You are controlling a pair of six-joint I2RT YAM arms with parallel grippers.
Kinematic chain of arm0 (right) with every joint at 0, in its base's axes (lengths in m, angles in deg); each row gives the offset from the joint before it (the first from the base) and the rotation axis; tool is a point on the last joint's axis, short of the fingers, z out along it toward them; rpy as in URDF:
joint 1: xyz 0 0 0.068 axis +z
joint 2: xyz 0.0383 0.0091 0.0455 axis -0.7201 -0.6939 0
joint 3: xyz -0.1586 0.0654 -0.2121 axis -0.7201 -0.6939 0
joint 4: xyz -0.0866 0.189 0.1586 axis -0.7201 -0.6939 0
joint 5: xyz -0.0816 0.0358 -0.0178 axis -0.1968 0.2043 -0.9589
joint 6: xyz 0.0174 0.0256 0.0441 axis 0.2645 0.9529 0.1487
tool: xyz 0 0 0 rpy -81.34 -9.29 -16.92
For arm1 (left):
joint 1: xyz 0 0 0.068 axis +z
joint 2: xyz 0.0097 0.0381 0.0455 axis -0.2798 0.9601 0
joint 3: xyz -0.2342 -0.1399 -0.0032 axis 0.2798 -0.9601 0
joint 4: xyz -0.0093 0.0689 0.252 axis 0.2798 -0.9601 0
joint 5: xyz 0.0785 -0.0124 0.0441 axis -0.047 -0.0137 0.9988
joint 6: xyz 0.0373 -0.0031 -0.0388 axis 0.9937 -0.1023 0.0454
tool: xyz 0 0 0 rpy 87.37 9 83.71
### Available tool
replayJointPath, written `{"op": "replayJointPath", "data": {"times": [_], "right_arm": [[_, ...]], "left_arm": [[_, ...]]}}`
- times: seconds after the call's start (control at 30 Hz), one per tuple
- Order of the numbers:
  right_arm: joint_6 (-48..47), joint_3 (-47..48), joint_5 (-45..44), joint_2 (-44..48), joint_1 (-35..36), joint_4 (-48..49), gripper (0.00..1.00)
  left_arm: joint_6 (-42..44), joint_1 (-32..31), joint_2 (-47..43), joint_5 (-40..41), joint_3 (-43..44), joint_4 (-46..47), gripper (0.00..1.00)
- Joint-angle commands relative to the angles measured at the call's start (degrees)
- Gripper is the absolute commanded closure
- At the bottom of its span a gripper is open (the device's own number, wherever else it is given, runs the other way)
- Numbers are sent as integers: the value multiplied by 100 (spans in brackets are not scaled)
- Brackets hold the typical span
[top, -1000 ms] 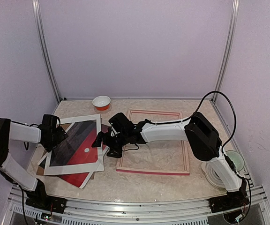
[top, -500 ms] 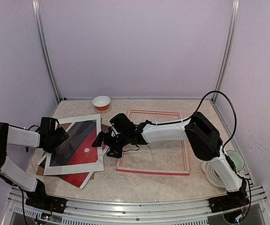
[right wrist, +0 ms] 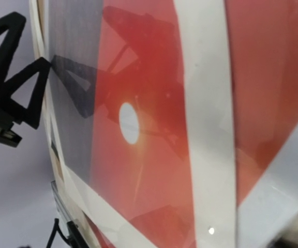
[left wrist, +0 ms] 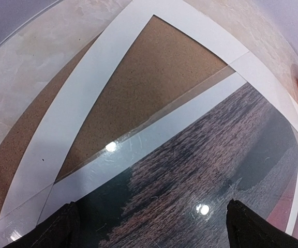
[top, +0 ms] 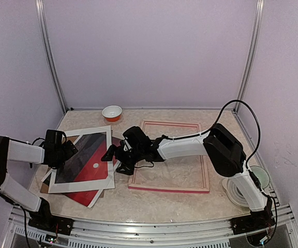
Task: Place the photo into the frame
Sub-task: Pick up the glass panel from the mat board.
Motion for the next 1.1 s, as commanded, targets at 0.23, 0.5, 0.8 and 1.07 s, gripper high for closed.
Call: {"op": "replayJointPath", "data": {"times": [0.23, 0.5, 0.8, 1.07], "right_arm": [[601, -732, 238, 224, -88, 1270, 1], [670, -788, 314, 231, -92, 1436, 3], [492, -695, 260, 351, -91, 986, 4], [459, -620, 330, 365, -91, 909, 4]], "left_arm": [[37, -139, 49, -270, -170, -141, 7], [71, -199, 64, -270, -166, -123, 10], [90, -221, 75, -252, -159, -123, 11], [88, -221, 100, -245, -144, -134, 11]]}}
